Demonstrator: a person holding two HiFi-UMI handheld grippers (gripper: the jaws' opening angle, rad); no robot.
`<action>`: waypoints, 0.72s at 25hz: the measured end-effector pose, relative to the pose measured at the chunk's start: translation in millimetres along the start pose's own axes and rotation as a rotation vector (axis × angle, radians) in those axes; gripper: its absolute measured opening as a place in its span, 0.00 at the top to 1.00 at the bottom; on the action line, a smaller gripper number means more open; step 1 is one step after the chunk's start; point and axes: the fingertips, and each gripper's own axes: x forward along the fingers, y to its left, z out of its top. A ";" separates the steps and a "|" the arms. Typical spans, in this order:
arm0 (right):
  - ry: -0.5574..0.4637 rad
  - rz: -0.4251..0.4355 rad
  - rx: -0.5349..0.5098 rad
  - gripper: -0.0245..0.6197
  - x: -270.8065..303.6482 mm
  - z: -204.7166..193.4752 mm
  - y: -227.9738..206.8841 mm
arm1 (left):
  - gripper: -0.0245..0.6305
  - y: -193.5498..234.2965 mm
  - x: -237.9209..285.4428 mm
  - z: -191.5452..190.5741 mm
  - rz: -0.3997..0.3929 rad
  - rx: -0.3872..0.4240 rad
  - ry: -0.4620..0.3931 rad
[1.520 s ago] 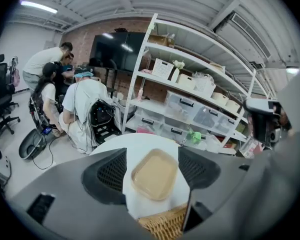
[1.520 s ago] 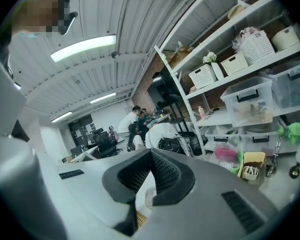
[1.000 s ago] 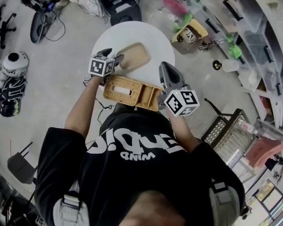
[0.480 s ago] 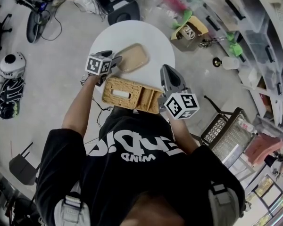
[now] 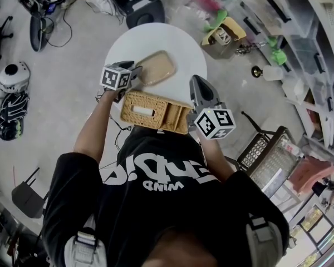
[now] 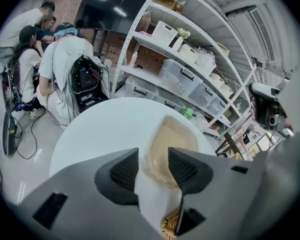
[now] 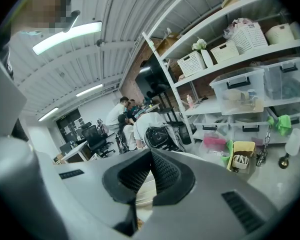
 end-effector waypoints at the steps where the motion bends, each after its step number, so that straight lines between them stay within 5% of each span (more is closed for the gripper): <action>1: 0.000 0.001 0.002 0.96 0.3 -0.1 -0.2 | 0.69 -0.3 -1.3 0.9 0.008 0.008 -0.003; 12: -0.005 0.009 0.017 0.96 -2.5 3.4 -0.3 | 0.89 -7.8 -20.8 13.4 0.046 0.011 -0.058; 18: -0.014 0.017 0.010 0.96 -13.0 6.0 -0.2 | 0.90 -16.6 -37.1 20.9 0.066 0.011 -0.107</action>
